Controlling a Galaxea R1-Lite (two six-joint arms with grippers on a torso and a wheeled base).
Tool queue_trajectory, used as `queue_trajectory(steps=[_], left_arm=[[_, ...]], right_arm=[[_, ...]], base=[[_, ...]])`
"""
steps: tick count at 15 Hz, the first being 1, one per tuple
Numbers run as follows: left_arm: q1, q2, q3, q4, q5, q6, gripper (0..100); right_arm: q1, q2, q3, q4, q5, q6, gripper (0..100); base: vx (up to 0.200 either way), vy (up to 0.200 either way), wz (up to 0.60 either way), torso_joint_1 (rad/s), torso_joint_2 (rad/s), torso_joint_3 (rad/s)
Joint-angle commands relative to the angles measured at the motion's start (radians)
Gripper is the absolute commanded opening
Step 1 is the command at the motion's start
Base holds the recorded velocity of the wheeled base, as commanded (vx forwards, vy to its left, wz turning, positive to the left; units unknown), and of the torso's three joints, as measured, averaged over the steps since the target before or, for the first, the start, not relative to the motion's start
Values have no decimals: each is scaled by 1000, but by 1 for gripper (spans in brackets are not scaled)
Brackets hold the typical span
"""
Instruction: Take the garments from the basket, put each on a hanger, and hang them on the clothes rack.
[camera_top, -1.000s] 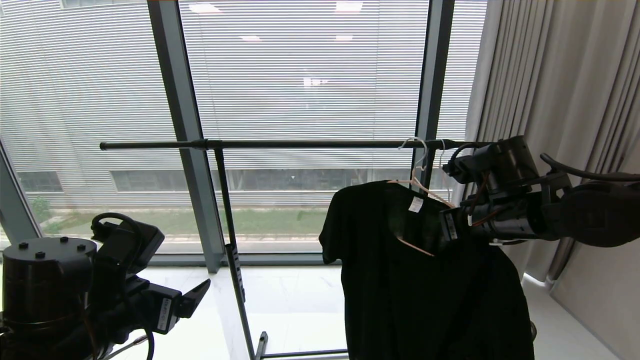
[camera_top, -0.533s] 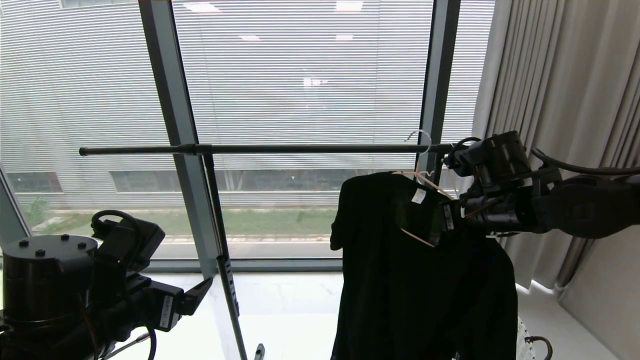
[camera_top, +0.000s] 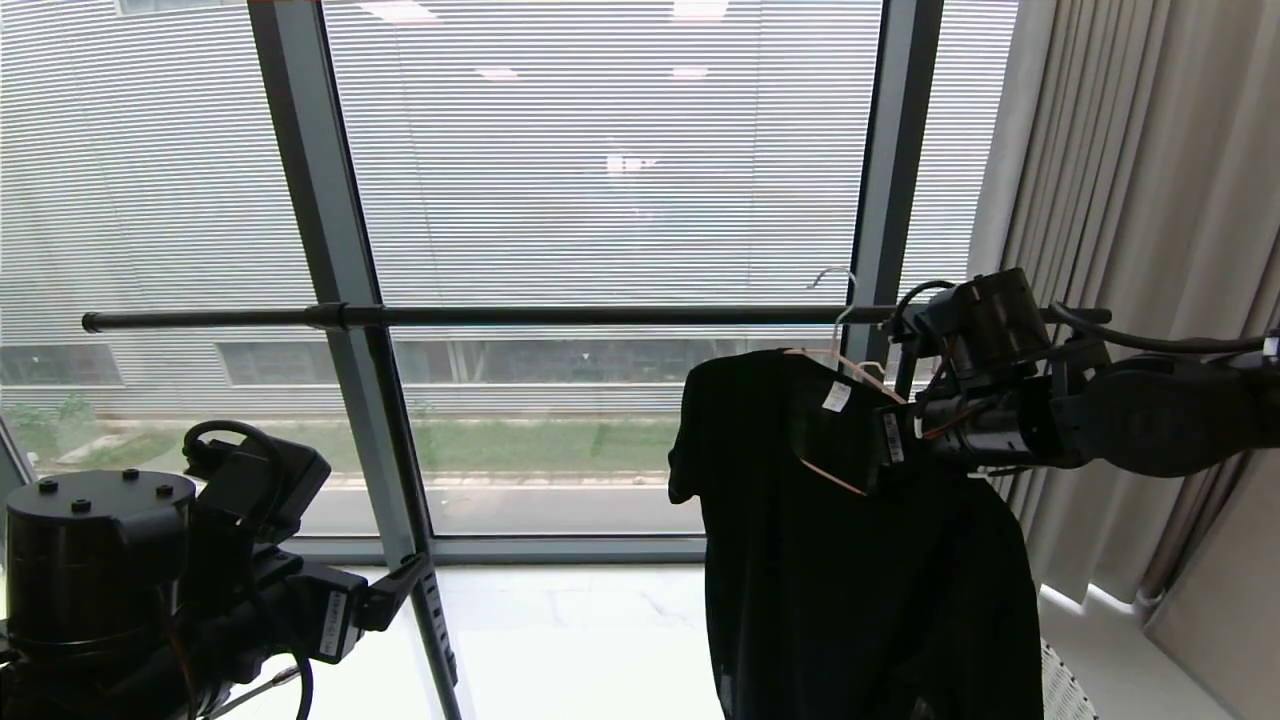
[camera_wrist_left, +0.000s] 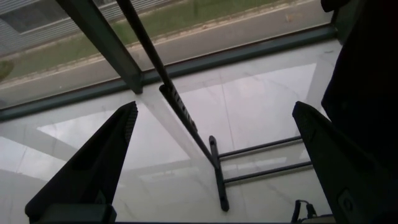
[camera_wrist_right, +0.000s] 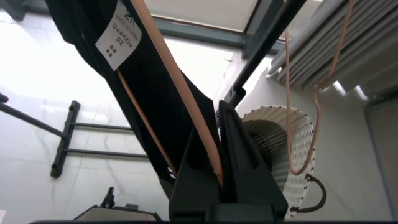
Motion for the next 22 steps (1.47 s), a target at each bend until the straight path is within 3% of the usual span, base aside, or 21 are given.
queue_trajectory(steps=[1,5,8,13,22], left_arm=[[-1,0,0,0,0,0,100],[-1,0,3,0,0,0,100],[-2,-1,0,0,0,2,100],[-33,-5,0,0,0,5,100],[-60,-3,5,0,2,5,100]], right_arm=[[0,6,1,0,1,0,0],[-17,23,-1,0,-1,-2,0],[-64,92,-62,1,-1,-8,0],[-66,185,-125,3,-44,-9,0],[-66,219,-127,1,-67,-6,0]], base=[[200,0,0,2,-2,2],[50,0,0,2,-1,2],[0,0,0,0,0,0],[0,0,0,0,0,0],[0,0,0,0,0,0]])
